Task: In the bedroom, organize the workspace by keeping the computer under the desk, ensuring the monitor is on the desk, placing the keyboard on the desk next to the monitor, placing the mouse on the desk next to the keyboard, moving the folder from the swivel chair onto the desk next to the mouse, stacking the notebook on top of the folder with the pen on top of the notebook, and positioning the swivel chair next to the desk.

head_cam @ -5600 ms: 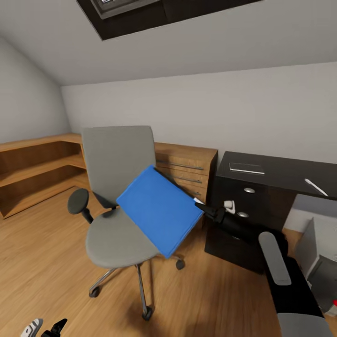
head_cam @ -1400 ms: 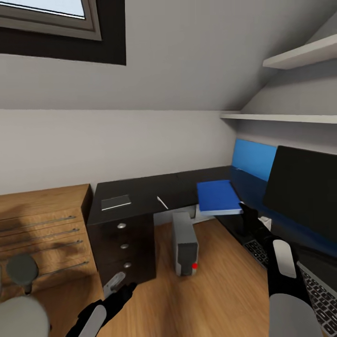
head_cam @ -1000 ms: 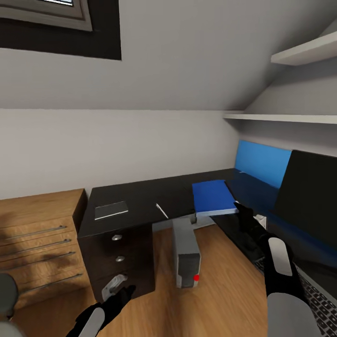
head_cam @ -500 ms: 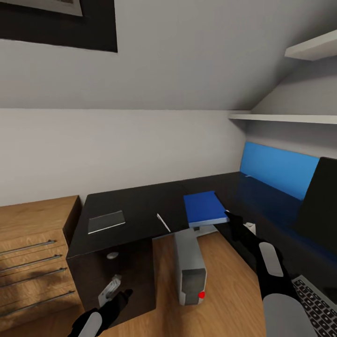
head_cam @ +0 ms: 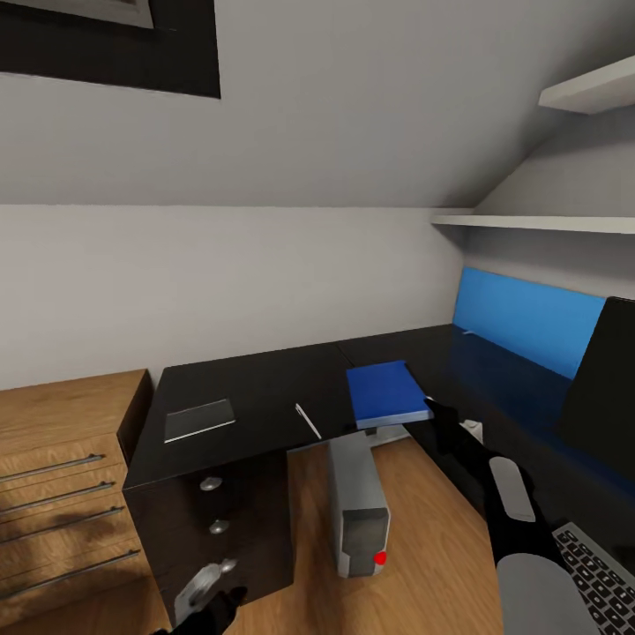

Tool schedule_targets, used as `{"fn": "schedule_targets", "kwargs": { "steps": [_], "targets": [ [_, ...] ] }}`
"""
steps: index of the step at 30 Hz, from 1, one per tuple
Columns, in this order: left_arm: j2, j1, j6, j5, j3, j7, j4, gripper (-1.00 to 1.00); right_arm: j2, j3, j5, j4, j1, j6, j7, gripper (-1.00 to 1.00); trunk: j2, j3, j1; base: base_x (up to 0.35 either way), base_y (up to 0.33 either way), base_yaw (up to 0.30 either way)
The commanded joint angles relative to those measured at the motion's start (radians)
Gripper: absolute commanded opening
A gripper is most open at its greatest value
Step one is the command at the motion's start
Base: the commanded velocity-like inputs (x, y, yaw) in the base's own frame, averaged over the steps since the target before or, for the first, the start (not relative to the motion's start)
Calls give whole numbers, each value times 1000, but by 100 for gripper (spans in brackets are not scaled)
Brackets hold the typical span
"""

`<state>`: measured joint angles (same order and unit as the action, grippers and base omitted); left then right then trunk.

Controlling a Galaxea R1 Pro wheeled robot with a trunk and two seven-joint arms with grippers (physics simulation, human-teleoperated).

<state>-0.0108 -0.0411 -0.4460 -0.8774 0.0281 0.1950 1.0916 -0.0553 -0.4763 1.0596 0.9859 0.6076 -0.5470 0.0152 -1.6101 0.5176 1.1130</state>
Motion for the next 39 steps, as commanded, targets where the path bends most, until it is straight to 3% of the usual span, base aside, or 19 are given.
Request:
{"fn": "schedule_targets", "kwargs": {
  "steps": [1,3,6,11,19,25,35,36,39],
  "targets": [
    [3,28,-14,-9,-1,10,37,100,-1,-5,1,0,1,-7,2,-100,-1,1,0,0,0,0],
    [25,123,-39,-5,-3,10,138,100,-1,-4,0,0,0,-7,5,-100,-1,1,0,0,0,0],
    [42,138,-22,-20,6,1,120,100,13,2,-21,-17,-4,10,21,-100,0,1,0,0,0,0],
    [70,166,5,-46,6,1,91,100,13,2,-55,-45,-4,38,49,-100,0,1,0,0,0,0],
    [70,208,13,-90,6,1,72,100,13,2,-107,-88,-4,73,93,-100,0,1,0,0,0,0],
    [70,208,13,-101,6,1,72,100,13,2,-107,-88,-4,73,126,-100,0,1,0,0,0,0],
    [60,152,-39,-46,3,7,111,100,-9,5,-45,-32,-8,16,70,-100,0,1,0,0,0,0],
    [60,125,-40,3,3,7,111,100,-10,5,7,10,-8,-10,7,-100,0,1,0,0,0,0],
    [60,123,-41,5,3,7,112,100,-10,5,9,12,-8,-11,5,-100,0,1,0,0,0,0]
  ]
}}
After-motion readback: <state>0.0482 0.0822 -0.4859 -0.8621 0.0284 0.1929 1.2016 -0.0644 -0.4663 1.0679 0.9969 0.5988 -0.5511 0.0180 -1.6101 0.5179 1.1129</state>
